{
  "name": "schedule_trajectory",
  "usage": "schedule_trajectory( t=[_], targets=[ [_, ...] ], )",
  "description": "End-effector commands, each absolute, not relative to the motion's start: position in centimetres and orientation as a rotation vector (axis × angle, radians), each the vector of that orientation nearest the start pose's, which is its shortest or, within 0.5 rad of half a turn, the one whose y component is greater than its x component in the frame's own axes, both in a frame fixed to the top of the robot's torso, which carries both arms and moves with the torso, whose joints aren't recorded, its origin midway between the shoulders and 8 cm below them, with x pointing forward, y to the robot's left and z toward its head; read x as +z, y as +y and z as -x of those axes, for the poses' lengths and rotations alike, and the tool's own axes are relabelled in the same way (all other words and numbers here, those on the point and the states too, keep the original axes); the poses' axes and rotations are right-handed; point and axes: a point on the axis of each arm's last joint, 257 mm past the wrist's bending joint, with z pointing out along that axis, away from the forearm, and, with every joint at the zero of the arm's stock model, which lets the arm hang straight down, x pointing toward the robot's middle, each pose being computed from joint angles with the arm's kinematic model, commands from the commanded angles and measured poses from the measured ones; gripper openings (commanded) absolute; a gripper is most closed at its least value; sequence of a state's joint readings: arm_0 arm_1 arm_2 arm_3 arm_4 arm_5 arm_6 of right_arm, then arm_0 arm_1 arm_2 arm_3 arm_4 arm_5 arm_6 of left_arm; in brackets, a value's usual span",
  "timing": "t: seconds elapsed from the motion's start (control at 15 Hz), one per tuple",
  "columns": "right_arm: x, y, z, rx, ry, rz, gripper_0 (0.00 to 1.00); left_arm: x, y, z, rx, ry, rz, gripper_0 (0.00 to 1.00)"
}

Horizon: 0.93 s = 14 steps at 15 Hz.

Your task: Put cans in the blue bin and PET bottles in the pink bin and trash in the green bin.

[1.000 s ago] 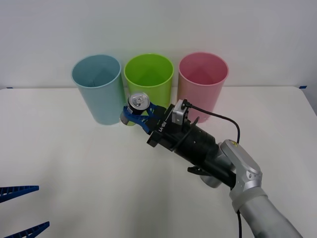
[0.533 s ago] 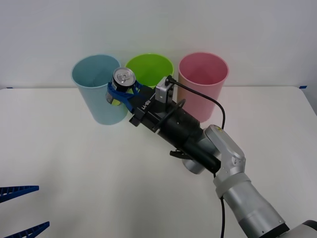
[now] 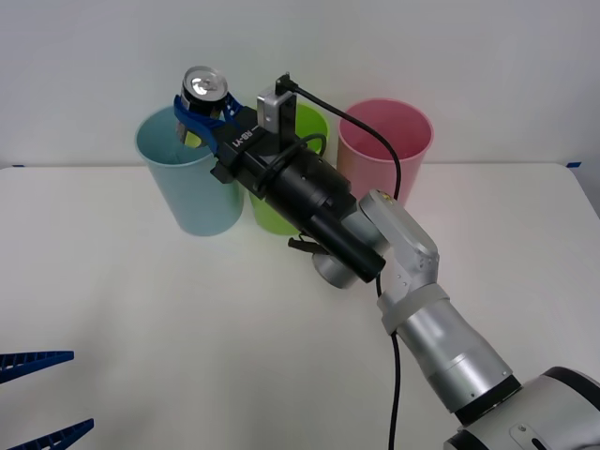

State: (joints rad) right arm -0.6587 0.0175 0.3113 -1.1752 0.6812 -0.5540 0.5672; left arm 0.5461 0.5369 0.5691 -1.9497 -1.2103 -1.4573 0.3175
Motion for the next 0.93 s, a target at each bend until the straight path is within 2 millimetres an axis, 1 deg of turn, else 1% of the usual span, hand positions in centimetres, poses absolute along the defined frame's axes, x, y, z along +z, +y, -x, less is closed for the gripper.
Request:
schedule_trajectory(
  t=[0.07, 0.47, 0.6, 0.93],
  targets=[
    [2.2, 14.3, -54.0, 0.804, 0.993, 0.566, 0.0, -20.5, 29.1, -24.3, -0.732, 1.829, -0.824, 1.0],
    [4.0, 17.2, -55.7, 0.728, 1.077, 0.564, 0.0, -20.5, 29.1, -24.3, -0.732, 1.829, -0.824, 1.0],
    [4.4, 17.7, -56.4, 0.701, 1.107, 0.554, 0.0, -20.5, 29.1, -24.3, -0.732, 1.829, -0.824, 1.0],
    [4.0, 19.0, -59.0, 0.647, 1.163, 0.6, 0.0, -20.5, 29.1, -24.3, -0.732, 1.829, -0.824, 1.0]
  ],
)
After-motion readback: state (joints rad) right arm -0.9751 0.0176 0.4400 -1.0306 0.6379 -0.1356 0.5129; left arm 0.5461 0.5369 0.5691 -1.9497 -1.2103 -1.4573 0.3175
